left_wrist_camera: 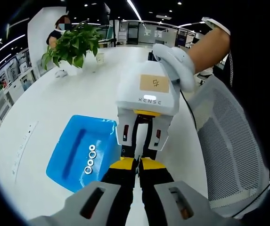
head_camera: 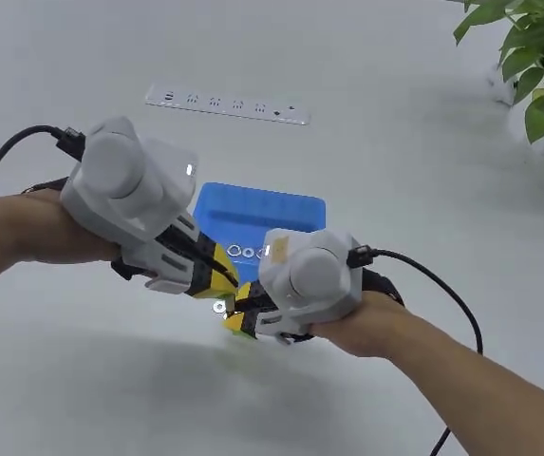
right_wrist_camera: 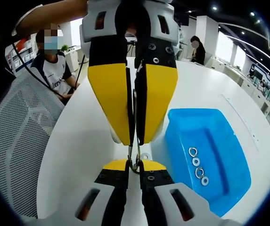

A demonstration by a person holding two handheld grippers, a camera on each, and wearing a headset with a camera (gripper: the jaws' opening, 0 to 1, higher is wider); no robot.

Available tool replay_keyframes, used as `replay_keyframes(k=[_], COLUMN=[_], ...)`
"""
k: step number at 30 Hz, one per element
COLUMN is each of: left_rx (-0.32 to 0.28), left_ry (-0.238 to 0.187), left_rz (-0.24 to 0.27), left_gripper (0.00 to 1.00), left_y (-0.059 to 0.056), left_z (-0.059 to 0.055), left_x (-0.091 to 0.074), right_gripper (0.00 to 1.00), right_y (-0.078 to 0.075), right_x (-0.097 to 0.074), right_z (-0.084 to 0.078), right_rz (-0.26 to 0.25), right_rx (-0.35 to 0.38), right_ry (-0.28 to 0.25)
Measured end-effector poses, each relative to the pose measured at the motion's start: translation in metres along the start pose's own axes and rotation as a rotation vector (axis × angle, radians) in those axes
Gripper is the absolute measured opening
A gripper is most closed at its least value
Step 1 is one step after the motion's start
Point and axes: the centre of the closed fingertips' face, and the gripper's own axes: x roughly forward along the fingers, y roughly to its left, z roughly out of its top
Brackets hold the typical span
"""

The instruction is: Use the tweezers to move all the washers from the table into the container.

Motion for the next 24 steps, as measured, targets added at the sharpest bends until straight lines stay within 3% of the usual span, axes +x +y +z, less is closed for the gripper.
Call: replay_keyframes(k=[24], left_rx=[-0.004], left_ry=[-0.003], left_rz=[0.006], left_gripper=[0.06], left_y=[0.0017], left_z=[0.0028], left_x=[-0.0034], right_gripper=[0.08], right_y=[-0.0007], right_x=[-0.003], right_z=[0.0032], right_rz=[0.006], right_rx=[-0.01], right_ry=[0.0])
